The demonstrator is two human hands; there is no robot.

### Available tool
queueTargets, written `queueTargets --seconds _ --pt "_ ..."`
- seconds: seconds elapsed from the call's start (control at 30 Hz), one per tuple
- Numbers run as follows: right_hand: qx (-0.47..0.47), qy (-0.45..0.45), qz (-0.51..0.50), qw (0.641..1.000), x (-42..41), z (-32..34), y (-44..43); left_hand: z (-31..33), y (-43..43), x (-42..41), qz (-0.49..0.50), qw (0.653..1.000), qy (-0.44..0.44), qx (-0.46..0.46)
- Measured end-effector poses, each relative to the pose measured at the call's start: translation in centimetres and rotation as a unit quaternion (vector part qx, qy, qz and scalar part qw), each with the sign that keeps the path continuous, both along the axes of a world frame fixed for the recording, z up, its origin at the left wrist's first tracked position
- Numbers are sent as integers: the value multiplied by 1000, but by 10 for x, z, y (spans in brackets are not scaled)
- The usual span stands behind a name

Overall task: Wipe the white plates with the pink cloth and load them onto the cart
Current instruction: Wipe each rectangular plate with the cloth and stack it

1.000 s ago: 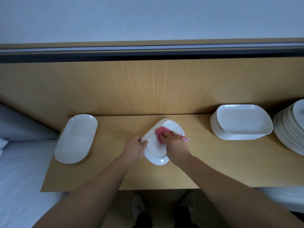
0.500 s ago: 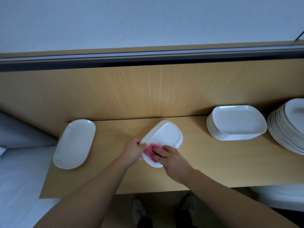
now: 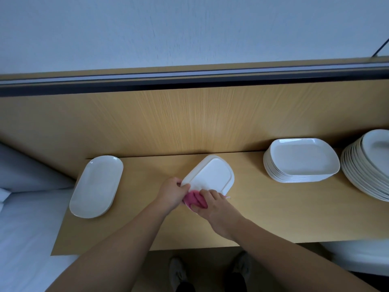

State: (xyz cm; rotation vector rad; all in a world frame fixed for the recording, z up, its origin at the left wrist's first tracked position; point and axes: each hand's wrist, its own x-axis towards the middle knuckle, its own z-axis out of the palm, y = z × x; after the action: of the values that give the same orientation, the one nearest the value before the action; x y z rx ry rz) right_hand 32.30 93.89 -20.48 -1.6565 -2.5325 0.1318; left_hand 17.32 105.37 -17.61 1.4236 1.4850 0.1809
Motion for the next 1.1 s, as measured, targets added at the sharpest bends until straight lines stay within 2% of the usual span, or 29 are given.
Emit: queueTargets --seconds 0.23,0.33,0.43,0.53,0.7,0.87,1.1 --pt "-21 1 39 999 35 8 -6 17 -1 2 3 998 -55 3" --pt "8 17 17 1000 52 16 -3 29 -2 1 -2 995 -97 5" --pt "32 64 -9 997 59 26 7 45 -5 0 -9 994 -99 53" --pt "68 96 -11 993 57 39 20 61 -7 -8 -28 990 -59 128" --pt "102 122 11 987 42 58 41 82 -8 -44 6 976 -16 217" --pt "132 139 47 980 15 66 57 85 -9 -88 1 943 89 322" --pt "133 131 85 979 -29 63 75 66 -21 -162 -13 895 226 385"
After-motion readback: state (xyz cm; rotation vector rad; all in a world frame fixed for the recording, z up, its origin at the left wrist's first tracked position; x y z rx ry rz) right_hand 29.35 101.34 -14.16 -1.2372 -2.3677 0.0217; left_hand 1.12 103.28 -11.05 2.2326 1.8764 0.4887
